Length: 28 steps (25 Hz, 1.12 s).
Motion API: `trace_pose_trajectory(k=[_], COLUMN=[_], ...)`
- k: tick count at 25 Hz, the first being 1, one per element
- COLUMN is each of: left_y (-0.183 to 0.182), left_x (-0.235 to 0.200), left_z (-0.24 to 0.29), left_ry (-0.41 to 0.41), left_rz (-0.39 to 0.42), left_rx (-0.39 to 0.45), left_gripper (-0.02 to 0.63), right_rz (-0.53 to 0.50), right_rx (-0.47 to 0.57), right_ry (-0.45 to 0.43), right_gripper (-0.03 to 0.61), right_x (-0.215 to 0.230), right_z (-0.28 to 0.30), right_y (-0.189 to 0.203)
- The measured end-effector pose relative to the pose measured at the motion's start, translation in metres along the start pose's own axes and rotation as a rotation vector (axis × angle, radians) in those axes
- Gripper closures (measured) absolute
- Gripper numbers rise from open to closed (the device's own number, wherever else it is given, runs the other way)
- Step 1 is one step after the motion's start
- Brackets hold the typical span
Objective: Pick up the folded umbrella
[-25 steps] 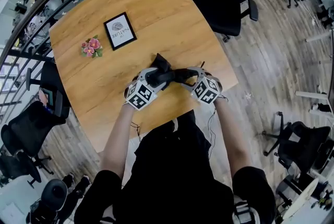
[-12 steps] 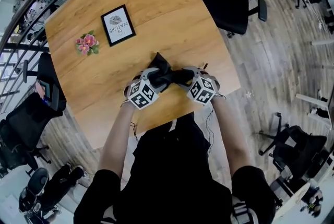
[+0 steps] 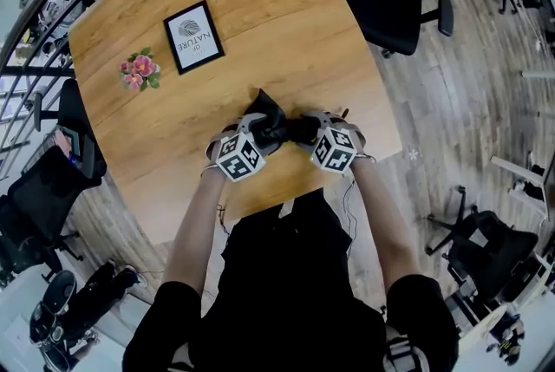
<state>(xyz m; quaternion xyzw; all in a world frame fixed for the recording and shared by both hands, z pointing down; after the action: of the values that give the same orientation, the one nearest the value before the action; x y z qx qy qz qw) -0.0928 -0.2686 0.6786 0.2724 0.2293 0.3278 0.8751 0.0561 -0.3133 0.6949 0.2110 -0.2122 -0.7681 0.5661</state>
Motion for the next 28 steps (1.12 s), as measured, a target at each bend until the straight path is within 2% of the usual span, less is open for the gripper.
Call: trace_pose_trajectory(k=[3, 7, 17, 23, 28], left_y=[0.002, 0.002, 0.002, -0.002, -0.003], left_x=[0.001, -0.001, -0.002, -0.006, 0.001], left_z=[0.004, 0.008, 0.016, 0.024, 0.022], left_ry=[0.002, 0.008, 0.023, 0.053, 0.048], left_rz=[0.019, 0.010, 0.004, 0.022, 0.087], left_rx=[-0.020, -0.032, -0.066, -0.135, -0.132], left_gripper=[0.305, 0.304, 0.298, 0.296, 0.333], right_rz=[-0.036, -0.164, -0.131, -0.127, -0.149], right_rx=[-0.022, -0.128, -0.094, -0.097, -0.118], right_ry=[-0.033, -0.049, -0.090, -0.090, -0.056], right_gripper=[0.268, 0.268, 0.299, 0.310, 0.334], right_x=[-0.001, -0.009, -0.006, -0.003, -0.007], right_z=[0.007, 0.027, 0.029, 0.030, 0.029], right_y=[-0.001, 0.002, 0.004, 0.004, 0.004])
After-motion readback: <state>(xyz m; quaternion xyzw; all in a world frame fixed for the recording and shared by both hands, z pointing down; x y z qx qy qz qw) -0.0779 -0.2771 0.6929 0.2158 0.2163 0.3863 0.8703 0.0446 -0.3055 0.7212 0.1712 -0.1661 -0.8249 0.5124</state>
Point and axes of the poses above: the fingertips, and each gripper's own axes: z forward along the fingers, x to its right, y out of its underside, the point moved 9 cm from there along -z, backward along the fingers, and after that the axes turned 12 degrees about -z, right-handed, at the moved point
